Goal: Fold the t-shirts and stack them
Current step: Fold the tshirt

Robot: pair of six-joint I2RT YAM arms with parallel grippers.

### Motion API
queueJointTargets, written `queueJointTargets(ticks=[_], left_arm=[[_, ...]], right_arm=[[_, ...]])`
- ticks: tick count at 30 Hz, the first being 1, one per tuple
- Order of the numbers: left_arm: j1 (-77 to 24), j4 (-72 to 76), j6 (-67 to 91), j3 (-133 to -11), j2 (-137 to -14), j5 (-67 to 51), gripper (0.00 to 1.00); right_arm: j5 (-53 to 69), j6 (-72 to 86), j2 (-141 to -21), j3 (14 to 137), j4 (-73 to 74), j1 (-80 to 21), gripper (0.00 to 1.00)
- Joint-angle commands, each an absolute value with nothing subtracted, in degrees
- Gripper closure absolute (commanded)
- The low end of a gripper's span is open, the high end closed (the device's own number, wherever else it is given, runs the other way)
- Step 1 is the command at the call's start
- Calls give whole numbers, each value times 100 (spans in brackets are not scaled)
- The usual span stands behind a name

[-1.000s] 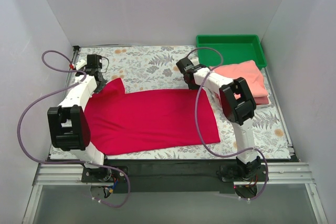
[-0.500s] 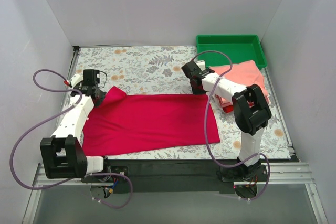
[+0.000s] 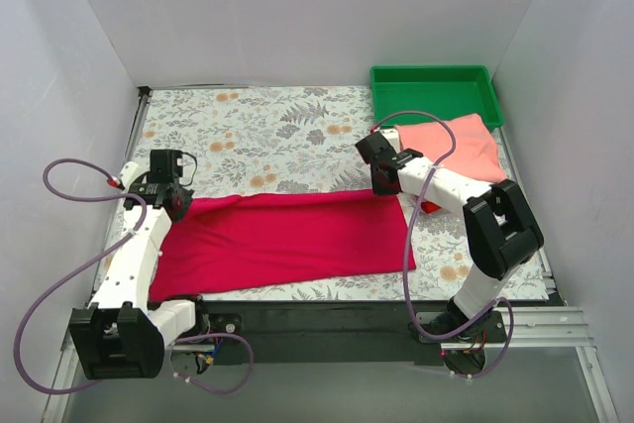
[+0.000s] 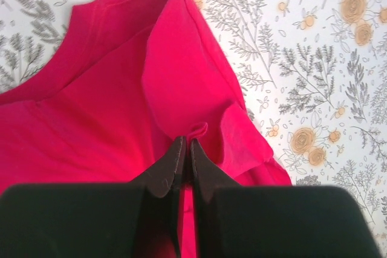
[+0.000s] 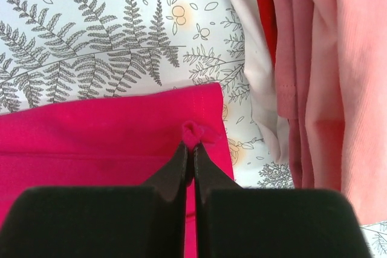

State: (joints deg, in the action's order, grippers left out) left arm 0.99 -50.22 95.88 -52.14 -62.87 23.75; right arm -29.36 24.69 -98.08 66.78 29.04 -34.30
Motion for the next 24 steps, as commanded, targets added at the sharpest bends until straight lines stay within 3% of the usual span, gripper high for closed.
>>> queueJointTargets(ticks=[1,13,24], left_arm=[[79,-5475,9922,-5150,-5924,2715,100],[70,-6169,10564,-4799,-5265,2821,100],[79,-7477,12127,-4737,-4851,3234,100]], right_arm=[[-2892,2584,-9396,6400,2654,-3463,99],[-2909,2575,-8965,5907,2540,-3507,99],[-3155,2566,-8851,5757,2593,-3480,99]])
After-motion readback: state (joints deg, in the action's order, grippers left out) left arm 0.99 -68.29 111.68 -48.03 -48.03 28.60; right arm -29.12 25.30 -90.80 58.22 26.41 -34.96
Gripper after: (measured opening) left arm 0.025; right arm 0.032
